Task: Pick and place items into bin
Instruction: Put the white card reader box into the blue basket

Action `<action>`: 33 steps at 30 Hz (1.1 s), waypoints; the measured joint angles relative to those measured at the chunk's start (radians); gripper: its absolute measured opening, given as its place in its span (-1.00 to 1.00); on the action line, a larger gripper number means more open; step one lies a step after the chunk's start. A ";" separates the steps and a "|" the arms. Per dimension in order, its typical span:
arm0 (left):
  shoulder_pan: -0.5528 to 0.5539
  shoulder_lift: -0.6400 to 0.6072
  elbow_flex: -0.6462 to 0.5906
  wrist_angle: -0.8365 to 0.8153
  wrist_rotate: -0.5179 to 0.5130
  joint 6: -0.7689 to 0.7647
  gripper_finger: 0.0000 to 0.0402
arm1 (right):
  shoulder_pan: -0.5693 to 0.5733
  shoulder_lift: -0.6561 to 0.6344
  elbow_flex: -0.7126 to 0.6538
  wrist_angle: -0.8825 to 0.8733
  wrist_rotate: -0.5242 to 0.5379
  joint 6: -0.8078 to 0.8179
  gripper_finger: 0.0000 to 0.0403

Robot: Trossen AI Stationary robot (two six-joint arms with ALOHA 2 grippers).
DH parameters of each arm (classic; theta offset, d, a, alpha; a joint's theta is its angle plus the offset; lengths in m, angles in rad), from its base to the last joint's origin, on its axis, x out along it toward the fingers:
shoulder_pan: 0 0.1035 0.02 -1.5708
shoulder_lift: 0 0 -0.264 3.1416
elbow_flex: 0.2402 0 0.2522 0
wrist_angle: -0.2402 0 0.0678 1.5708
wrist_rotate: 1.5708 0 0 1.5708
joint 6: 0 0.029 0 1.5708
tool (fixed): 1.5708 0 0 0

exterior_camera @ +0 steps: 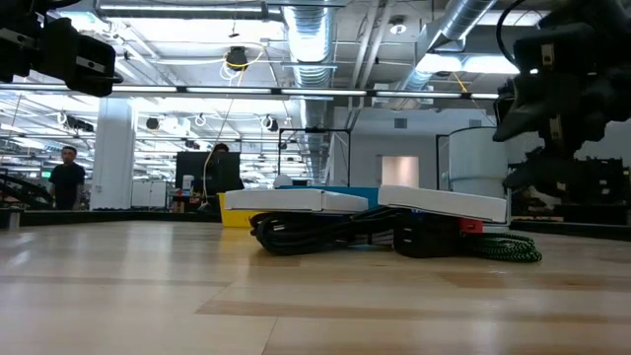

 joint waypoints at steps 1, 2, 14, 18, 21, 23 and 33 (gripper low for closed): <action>0.000 0.000 0.000 0.000 0.000 0.000 -0.31 | 0.005 0.010 0.000 -0.001 0.002 0.004 0.24; 0.000 0.000 0.000 0.000 0.000 0.000 -0.31 | 0.010 0.021 0.000 -0.002 0.004 0.009 0.24; 0.000 0.000 0.000 0.000 0.000 0.000 -0.31 | 0.084 0.183 0.000 0.151 0.051 0.064 0.25; 0.000 0.000 0.000 0.000 0.000 0.002 -0.31 | 0.086 0.233 0.000 0.188 0.052 0.081 0.25; 0.000 0.000 0.000 0.000 0.000 -0.001 -0.31 | 0.083 0.260 0.000 0.192 0.053 0.082 0.25; 0.000 0.000 0.000 0.000 0.000 0.000 -0.31 | 0.076 0.274 0.000 0.194 0.052 0.082 0.25; 0.000 0.000 0.000 0.000 0.000 0.001 -0.31 | 0.031 0.277 0.000 0.212 0.052 0.048 0.25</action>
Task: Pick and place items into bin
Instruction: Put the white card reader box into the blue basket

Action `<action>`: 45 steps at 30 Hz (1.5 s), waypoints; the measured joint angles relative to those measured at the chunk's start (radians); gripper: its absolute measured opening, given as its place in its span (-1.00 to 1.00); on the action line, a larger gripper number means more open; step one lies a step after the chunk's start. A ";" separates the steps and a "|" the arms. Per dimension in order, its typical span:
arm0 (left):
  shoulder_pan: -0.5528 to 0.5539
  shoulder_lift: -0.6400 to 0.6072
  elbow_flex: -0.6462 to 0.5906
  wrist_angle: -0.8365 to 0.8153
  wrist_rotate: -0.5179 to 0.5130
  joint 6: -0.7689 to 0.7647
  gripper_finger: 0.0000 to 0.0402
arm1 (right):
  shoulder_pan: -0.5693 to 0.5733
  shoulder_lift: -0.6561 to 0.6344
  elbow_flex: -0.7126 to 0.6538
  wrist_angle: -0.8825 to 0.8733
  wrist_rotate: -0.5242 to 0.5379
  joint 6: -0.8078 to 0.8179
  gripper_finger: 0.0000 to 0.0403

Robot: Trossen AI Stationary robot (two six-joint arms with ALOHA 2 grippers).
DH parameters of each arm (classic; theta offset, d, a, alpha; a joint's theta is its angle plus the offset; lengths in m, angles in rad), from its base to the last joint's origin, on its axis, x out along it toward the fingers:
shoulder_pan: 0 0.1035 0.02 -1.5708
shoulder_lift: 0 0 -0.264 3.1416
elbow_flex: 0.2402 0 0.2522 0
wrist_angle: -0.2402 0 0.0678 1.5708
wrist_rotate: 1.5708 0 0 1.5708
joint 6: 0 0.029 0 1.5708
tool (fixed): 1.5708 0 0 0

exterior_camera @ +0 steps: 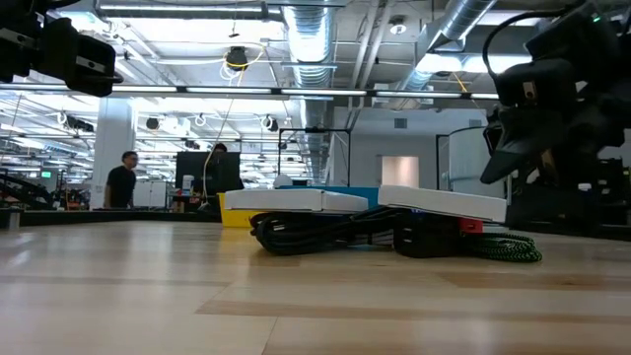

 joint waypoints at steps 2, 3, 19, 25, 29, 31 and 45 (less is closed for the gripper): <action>0.000 0.000 0.000 0.000 0.000 -0.001 -0.31 | -0.005 0.000 0.000 0.012 0.000 -0.001 0.25; 0.000 0.000 0.000 0.000 0.000 -0.001 -0.31 | -0.005 0.000 0.000 0.013 0.000 -0.001 0.25; 0.000 0.000 0.000 0.000 0.000 0.002 -0.31 | -0.020 0.000 0.000 0.010 0.007 0.007 0.25; 0.000 0.000 0.000 0.000 0.000 -0.001 -0.31 | -0.037 0.000 0.000 0.010 0.004 0.007 0.25; 0.000 0.000 0.000 0.000 0.000 -0.001 -0.31 | -0.037 0.000 0.000 0.010 0.003 0.012 0.25; 0.000 0.000 0.000 0.000 0.000 -0.001 -0.31 | -0.037 0.000 0.000 0.010 0.004 0.020 0.25; 0.000 0.000 0.000 0.000 0.000 -0.001 -0.31 | -0.035 0.000 0.000 0.026 0.029 0.033 0.25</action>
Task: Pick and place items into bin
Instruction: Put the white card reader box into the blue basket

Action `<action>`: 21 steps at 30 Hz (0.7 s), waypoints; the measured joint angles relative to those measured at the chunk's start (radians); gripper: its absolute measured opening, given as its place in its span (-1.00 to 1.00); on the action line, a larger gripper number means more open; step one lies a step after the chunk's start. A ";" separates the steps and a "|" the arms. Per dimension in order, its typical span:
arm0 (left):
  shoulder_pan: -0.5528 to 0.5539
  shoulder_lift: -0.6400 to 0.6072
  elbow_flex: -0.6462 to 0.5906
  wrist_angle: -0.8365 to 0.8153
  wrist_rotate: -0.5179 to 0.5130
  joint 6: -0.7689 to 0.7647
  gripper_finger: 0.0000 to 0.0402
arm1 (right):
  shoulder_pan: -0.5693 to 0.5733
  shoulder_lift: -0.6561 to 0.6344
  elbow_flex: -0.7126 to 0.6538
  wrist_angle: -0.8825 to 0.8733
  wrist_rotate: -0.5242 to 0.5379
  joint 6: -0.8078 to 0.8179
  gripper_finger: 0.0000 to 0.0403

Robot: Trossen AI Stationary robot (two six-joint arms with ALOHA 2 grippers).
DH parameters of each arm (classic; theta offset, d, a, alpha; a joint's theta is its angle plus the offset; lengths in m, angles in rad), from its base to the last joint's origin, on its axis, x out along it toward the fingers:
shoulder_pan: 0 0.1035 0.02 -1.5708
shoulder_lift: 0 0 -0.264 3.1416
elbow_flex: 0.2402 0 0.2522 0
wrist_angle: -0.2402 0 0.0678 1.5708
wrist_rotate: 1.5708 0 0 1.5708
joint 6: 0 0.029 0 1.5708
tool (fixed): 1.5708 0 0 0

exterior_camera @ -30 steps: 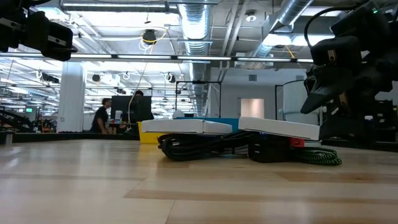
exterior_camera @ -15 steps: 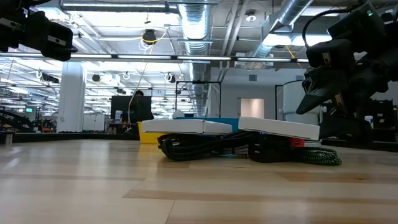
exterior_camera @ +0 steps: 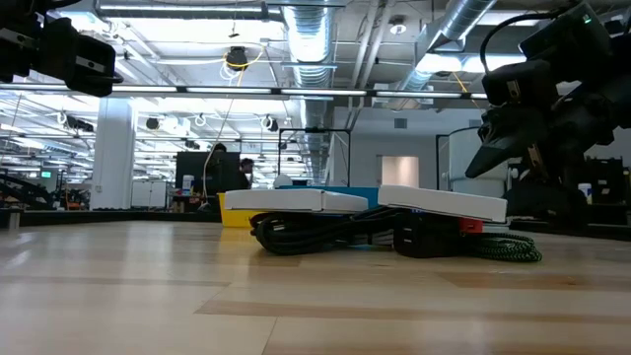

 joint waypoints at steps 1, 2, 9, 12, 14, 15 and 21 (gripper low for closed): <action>0.000 0.000 0.000 0.000 0.000 0.000 -0.31 | 0.000 0.000 0.000 0.000 0.001 0.000 0.25; 0.000 0.000 0.000 0.000 0.000 0.001 -0.31 | 0.000 0.000 0.000 0.000 0.001 0.000 0.25; 0.000 0.000 0.000 0.000 0.000 0.001 -0.31 | 0.000 0.000 0.000 0.000 0.000 0.008 0.24; 0.000 0.000 0.000 0.000 0.000 0.004 -0.31 | 0.000 0.000 0.000 0.003 -0.003 0.010 0.24; 0.000 0.000 0.000 0.000 0.000 -0.001 -0.31 | 0.000 0.000 0.000 0.008 -0.003 0.010 0.24; 0.000 0.000 0.000 0.000 0.000 -0.001 -0.31 | 0.000 0.000 0.000 0.008 -0.003 0.010 0.24; 0.000 0.000 0.000 0.000 0.000 -0.001 -0.31 | 0.000 0.000 0.000 0.007 -0.003 0.011 0.24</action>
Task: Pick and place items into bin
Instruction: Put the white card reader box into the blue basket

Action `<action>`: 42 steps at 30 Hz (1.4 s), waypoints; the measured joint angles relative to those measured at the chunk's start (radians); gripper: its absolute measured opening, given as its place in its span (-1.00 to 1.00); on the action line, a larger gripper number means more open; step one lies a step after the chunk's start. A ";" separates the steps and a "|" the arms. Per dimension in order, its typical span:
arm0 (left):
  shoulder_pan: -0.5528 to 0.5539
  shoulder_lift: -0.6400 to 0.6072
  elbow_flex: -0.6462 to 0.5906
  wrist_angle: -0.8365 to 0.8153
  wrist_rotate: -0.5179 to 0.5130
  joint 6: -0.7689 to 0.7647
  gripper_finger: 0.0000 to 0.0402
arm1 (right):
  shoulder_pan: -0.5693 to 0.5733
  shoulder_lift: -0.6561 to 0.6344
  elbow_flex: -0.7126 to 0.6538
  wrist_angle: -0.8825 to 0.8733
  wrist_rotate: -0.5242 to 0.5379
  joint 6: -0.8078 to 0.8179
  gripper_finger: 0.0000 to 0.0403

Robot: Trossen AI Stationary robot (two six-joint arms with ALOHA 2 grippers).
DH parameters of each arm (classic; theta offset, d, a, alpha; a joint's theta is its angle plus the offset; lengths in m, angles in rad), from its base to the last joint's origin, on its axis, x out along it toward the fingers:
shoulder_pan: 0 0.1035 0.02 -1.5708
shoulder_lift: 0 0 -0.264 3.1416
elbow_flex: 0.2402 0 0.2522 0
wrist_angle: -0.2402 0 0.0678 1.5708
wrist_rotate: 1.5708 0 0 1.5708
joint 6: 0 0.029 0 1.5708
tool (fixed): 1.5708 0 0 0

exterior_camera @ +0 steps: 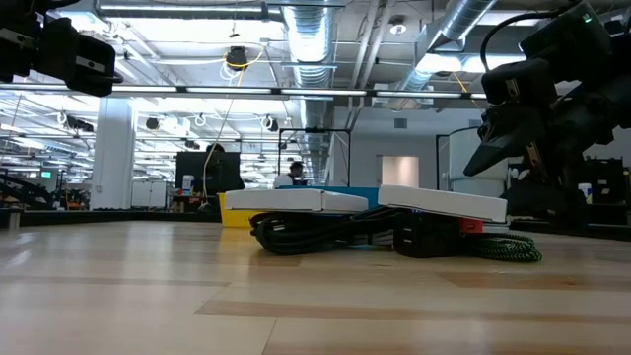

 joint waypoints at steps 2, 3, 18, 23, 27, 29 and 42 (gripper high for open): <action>0.000 0.000 0.000 0.000 0.000 0.000 -0.31 | 0.000 0.000 0.000 0.000 0.000 0.000 0.24; 0.000 0.000 0.000 0.000 0.000 0.001 -0.31 | 0.002 0.001 0.000 0.000 0.000 0.000 0.24; 0.000 0.000 0.000 0.000 0.000 0.004 -0.31 | 0.006 0.212 0.000 0.281 -0.050 0.011 0.24; 0.000 0.000 0.000 0.000 0.000 -0.002 -0.31 | -0.003 0.212 0.000 0.280 -0.050 0.008 0.24; 0.000 0.000 0.000 0.000 0.000 0.005 -0.31 | -0.003 0.212 0.000 0.275 -0.053 0.009 0.23; 0.000 0.000 0.000 0.000 0.000 0.001 -0.31 | -0.003 0.212 0.000 0.273 -0.052 0.014 0.21; 0.000 0.000 0.000 0.000 0.000 0.001 -0.31 | -0.002 0.212 0.000 0.258 -0.054 0.015 -0.16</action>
